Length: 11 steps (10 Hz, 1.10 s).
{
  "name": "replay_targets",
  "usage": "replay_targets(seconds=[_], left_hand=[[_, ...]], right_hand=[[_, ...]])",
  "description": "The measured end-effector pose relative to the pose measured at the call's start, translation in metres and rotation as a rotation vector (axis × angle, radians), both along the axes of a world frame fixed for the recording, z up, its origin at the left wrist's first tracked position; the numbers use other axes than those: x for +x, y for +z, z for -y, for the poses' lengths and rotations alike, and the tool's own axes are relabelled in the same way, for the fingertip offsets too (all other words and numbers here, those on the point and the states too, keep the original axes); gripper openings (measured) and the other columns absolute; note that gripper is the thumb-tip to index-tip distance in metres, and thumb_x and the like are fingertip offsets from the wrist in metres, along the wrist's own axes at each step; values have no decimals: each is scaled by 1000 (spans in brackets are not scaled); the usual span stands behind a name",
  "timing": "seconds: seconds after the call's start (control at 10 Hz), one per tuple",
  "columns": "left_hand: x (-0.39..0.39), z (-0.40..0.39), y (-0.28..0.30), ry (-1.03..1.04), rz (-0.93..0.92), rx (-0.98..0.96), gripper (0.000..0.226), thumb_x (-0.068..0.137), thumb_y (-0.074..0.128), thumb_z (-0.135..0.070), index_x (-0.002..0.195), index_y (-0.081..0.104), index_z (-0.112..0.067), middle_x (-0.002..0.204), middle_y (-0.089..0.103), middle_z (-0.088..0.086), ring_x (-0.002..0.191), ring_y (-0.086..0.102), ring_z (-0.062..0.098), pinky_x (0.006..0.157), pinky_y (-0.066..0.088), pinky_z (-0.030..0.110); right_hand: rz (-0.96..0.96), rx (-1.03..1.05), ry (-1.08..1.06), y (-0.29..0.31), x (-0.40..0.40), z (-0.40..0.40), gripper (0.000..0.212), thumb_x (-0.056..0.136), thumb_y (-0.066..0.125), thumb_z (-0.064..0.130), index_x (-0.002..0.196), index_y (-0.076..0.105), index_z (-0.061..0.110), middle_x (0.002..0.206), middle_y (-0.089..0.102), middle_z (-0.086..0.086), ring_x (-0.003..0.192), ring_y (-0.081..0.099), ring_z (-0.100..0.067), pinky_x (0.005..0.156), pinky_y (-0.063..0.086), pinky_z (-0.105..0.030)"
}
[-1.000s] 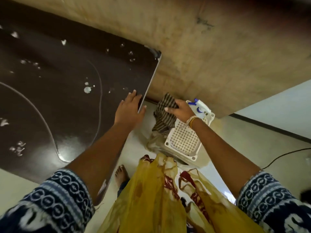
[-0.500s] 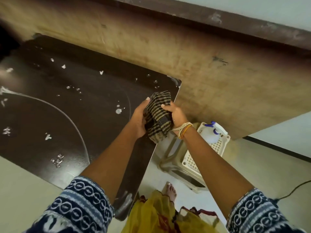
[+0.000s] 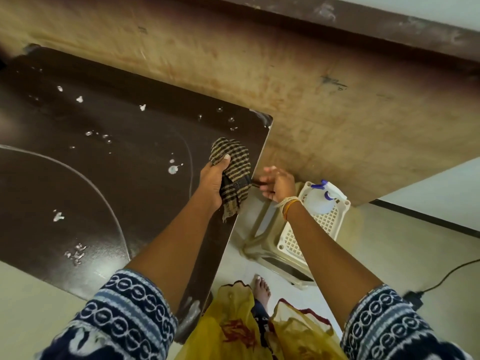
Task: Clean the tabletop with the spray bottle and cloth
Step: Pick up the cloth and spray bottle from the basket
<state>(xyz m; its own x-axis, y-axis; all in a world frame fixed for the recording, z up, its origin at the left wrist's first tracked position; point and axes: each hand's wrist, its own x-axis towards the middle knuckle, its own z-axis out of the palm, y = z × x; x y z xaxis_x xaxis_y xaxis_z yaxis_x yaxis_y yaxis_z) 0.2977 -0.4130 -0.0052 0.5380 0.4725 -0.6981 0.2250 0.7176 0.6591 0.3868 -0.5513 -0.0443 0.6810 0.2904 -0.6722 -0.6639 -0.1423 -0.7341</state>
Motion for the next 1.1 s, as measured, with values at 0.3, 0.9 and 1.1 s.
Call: replay_targets(seconds=[0.3, 0.9, 1.1], left_hand=[[42, 25, -48, -5, -83, 9, 41, 90, 70, -19, 129, 59, -13, 120, 67, 14, 105, 67, 33, 91, 55, 52], [51, 25, -61, 67, -127, 20, 37, 85, 73, -18, 120, 61, -13, 117, 68, 13, 104, 68, 34, 90, 55, 52], [38, 19, -30, 119, -97, 27, 53, 84, 74, -22, 134, 56, -19, 124, 65, 11, 107, 65, 33, 92, 54, 53]], right_hand=[[-263, -336, -313, -88, 33, 103, 22, 102, 43, 26, 107, 54, 8, 102, 61, -14, 81, 59, -25, 80, 50, -42], [212, -721, -69, -117, 65, 126, 49, 91, 65, 38, 127, 57, 5, 123, 63, -17, 116, 58, -34, 101, 43, -40], [444, -471, 211, -55, 47, 103, 44, 87, 71, 38, 117, 63, 8, 111, 66, -16, 105, 61, -31, 88, 46, -38]])
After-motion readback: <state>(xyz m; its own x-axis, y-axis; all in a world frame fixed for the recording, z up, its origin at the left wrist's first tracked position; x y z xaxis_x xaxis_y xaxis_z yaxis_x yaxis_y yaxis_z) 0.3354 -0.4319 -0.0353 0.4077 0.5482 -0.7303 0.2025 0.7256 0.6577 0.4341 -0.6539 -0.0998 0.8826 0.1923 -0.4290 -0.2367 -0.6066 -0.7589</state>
